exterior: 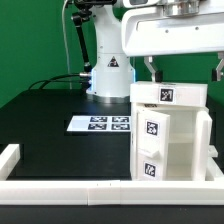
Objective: Assemble cabinet
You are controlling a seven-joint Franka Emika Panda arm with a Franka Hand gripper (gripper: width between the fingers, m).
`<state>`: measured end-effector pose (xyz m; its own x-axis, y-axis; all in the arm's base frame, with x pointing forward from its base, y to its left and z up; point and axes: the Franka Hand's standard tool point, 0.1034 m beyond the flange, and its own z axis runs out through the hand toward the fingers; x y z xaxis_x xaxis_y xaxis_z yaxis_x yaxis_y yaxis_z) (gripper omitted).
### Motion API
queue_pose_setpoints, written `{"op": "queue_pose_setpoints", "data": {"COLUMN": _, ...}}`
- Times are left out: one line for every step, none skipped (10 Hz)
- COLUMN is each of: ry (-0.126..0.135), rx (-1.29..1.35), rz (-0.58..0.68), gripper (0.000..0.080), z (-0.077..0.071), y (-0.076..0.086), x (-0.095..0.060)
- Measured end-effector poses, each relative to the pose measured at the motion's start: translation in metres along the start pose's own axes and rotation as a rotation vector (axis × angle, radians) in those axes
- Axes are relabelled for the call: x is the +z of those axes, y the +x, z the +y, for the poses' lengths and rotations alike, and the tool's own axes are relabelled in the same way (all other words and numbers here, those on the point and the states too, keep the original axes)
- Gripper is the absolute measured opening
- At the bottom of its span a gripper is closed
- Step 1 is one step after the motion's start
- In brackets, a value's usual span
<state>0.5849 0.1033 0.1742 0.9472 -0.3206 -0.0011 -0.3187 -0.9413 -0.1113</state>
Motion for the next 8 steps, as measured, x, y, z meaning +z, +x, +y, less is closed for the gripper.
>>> {"op": "queue_pose_setpoints", "data": {"ry": 0.0, "rx": -0.043, "rz": 0.0, "gripper": 0.0797, "z": 0.0001, "y": 0.0, "x": 0.0}}
{"op": "queue_pose_setpoints", "data": {"ry": -0.002, "rx": -0.154, "rz": 0.003, "gripper": 0.0797, "z": 0.0003, "y": 0.0004, "x": 0.0004}}
{"op": "queue_pose_setpoints", "data": {"ry": -0.017, "rx": -0.338, "rz": 0.051, "gripper": 0.0797, "z": -0.0007, "y": 0.0049, "x": 0.0017}}
{"op": "queue_pose_setpoints", "data": {"ry": -0.036, "rx": -0.499, "rz": 0.074, "gripper": 0.0797, "z": -0.0023, "y": 0.0069, "x": 0.0006}}
{"op": "queue_pose_setpoints", "data": {"ry": -0.048, "rx": -0.642, "rz": 0.081, "gripper": 0.0797, "z": -0.0039, "y": 0.008, "x": 0.0}}
{"op": "queue_pose_setpoints", "data": {"ry": -0.056, "rx": -0.742, "rz": 0.08, "gripper": 0.0797, "z": -0.0044, "y": 0.0085, "x": -0.0004}}
{"op": "queue_pose_setpoints", "data": {"ry": -0.063, "rx": -0.841, "rz": 0.07, "gripper": 0.0797, "z": -0.0046, "y": 0.0076, "x": -0.0002}}
{"op": "queue_pose_setpoints", "data": {"ry": -0.077, "rx": -0.959, "rz": 0.065, "gripper": 0.0797, "z": -0.0045, "y": 0.0072, "x": -0.0007}}
